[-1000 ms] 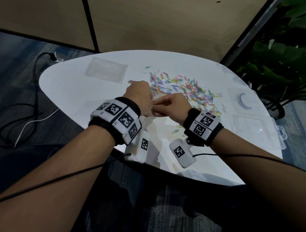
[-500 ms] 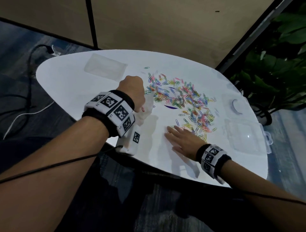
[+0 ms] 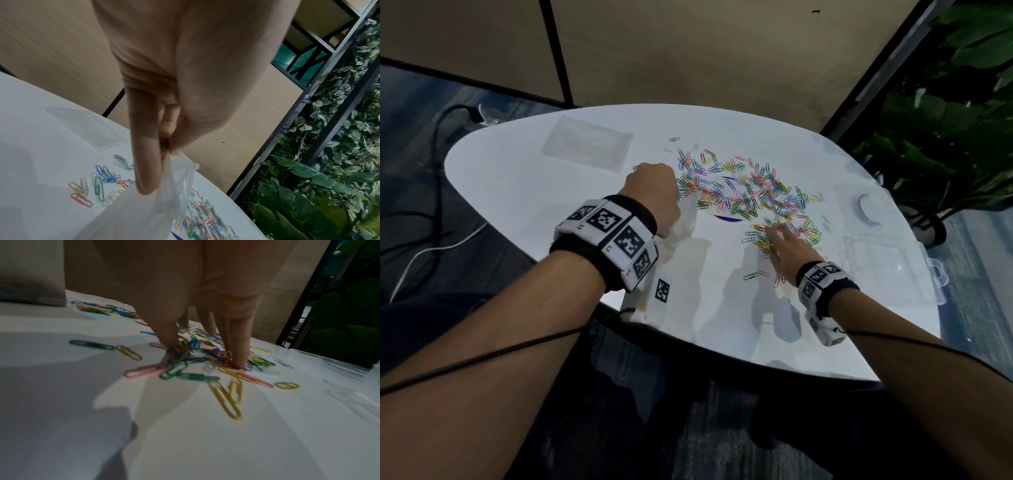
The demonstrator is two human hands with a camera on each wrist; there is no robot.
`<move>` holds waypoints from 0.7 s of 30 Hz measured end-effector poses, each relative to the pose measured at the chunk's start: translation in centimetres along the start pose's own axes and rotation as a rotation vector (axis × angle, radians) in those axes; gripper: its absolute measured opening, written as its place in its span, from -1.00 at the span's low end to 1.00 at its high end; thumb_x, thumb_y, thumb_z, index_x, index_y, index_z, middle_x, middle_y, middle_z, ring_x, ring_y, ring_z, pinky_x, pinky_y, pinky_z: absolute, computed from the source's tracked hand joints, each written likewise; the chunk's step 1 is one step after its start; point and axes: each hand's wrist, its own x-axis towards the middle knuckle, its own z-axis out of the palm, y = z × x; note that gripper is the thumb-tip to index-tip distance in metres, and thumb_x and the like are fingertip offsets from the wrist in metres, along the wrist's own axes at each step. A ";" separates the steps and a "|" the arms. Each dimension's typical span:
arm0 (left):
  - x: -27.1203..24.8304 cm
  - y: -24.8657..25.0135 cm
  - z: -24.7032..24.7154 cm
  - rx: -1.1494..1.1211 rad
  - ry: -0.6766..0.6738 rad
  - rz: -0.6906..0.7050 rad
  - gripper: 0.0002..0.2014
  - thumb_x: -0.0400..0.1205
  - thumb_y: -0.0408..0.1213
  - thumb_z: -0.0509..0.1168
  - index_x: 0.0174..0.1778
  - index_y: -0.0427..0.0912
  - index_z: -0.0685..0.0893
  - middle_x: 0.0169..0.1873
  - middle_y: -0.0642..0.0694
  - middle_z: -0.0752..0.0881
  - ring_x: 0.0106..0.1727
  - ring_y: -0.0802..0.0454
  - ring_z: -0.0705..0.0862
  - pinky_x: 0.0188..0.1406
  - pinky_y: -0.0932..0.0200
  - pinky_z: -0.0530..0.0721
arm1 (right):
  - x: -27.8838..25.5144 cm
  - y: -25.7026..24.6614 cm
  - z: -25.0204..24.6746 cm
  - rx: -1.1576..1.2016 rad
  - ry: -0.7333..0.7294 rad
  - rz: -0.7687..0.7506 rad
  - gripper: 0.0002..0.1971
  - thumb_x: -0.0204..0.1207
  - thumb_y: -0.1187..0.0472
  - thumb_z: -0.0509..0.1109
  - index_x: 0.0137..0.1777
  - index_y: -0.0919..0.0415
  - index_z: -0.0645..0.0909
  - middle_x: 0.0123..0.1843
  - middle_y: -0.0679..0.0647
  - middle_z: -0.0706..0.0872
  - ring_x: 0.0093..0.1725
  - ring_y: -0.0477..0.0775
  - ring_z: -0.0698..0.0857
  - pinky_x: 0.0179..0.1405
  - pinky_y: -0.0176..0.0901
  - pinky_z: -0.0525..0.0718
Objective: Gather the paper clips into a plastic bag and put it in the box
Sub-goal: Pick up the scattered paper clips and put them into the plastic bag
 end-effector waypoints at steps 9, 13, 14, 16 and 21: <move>0.5 0.2 0.1 -0.009 -0.005 -0.006 -0.72 0.57 -0.57 0.36 0.17 -0.31 0.80 -0.04 -0.31 0.88 0.00 -0.27 0.88 0.16 -0.12 0.84 | 2.1 -1.7 -2.2 0.152 0.129 0.094 -0.79 0.54 0.40 0.27 -0.18 0.28 0.74 -0.18 0.19 0.78 -0.25 0.16 0.71 -0.16 -0.14 0.74; 0.5 0.4 0.1 0.017 -0.007 0.005 -0.72 0.57 -0.57 0.35 0.17 -0.35 0.80 -0.04 -0.31 0.88 -0.02 -0.25 0.89 0.17 -0.11 0.84 | 2.0 0.7 -4.1 0.528 0.260 0.307 -0.89 0.44 0.34 0.47 -0.17 0.22 0.84 -0.18 0.15 0.86 -0.14 0.13 0.82 0.03 -0.12 0.78; 0.5 0.6 0.1 0.025 -0.010 0.009 -0.72 0.58 -0.56 0.35 0.19 -0.35 0.79 -0.02 -0.31 0.88 -0.01 -0.26 0.88 0.18 -0.11 0.83 | 1.9 1.3 -4.6 0.693 0.270 0.377 -0.93 0.41 0.33 0.52 -0.18 0.21 0.84 -0.21 0.14 0.86 -0.17 0.11 0.84 0.03 -0.08 0.80; 0.5 1.0 0.2 0.037 -0.016 0.016 -0.71 0.59 -0.54 0.34 0.22 -0.34 0.76 0.02 -0.30 0.87 0.03 -0.24 0.87 0.21 -0.10 0.82 | 1.4 1.8 -6.0 1.079 0.256 0.486 -0.92 0.35 0.33 0.60 -0.16 0.21 0.83 -0.22 0.18 0.86 -0.19 0.12 0.86 0.04 -0.02 0.81; 0.7 2.1 0.8 0.014 -0.025 0.039 -0.73 0.62 -0.52 0.32 0.22 -0.35 0.76 0.05 -0.29 0.85 0.03 -0.24 0.87 0.19 -0.10 0.83 | -1.3 -2.7 -10.7 1.867 0.170 0.289 -0.83 0.43 0.49 0.51 0.02 0.49 0.71 -0.09 0.38 0.82 -0.05 0.25 0.85 -0.04 -0.15 0.80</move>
